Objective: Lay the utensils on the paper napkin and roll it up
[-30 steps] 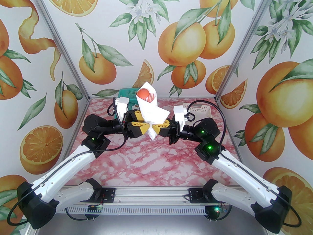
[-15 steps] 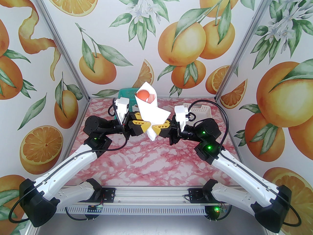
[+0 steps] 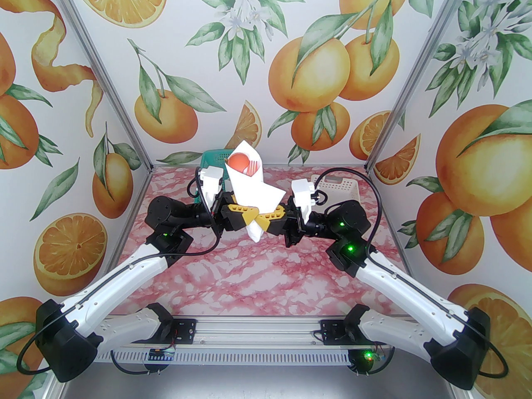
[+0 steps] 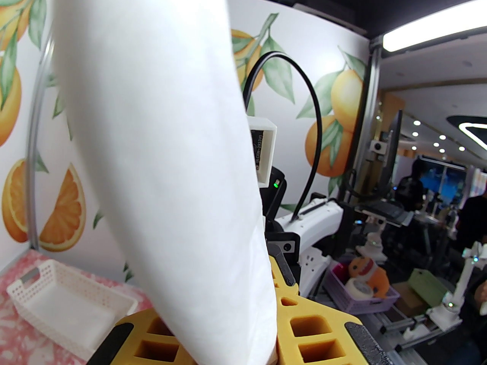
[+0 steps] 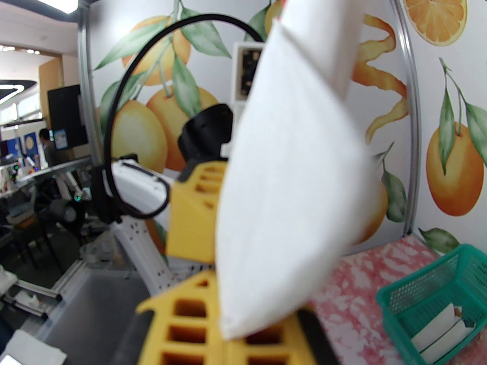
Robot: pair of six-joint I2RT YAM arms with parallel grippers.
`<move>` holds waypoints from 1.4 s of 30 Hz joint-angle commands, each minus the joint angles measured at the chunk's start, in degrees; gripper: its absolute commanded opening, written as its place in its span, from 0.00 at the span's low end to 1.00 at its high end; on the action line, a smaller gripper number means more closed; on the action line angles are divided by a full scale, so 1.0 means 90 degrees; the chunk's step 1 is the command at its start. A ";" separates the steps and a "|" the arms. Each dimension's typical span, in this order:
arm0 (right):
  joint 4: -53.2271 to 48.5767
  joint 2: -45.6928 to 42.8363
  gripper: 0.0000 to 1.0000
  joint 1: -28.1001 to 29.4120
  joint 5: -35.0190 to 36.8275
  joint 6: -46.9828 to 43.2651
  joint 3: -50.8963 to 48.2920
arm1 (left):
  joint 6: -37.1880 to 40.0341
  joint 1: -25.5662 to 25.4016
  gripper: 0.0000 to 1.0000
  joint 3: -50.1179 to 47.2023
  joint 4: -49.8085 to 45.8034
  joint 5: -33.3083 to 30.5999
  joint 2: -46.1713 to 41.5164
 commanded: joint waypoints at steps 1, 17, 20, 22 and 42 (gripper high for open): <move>0.0261 0.0094 0.00 0.0098 -0.0284 0.0085 0.0069 | 0.0036 -0.0040 0.24 0.0175 0.0207 0.0061 0.0052; -0.0098 0.0015 0.00 0.0104 -0.0354 0.0157 -0.0126 | 0.0006 -0.0040 0.14 0.0233 0.0228 0.0067 0.0052; -0.0344 -0.0013 0.06 0.0096 -0.0344 0.0156 -0.0112 | 0.0034 -0.0039 0.10 0.0224 0.0185 0.0051 0.0034; -0.0527 -0.0078 0.15 0.0080 -0.0282 0.0126 -0.0131 | 0.0045 -0.0035 0.07 0.0209 0.0160 0.0028 0.0023; -0.1842 -0.0392 0.79 -0.0002 0.0709 -0.0068 0.0060 | 0.0749 -0.0050 0.00 0.0168 -0.1020 -0.0769 -0.0172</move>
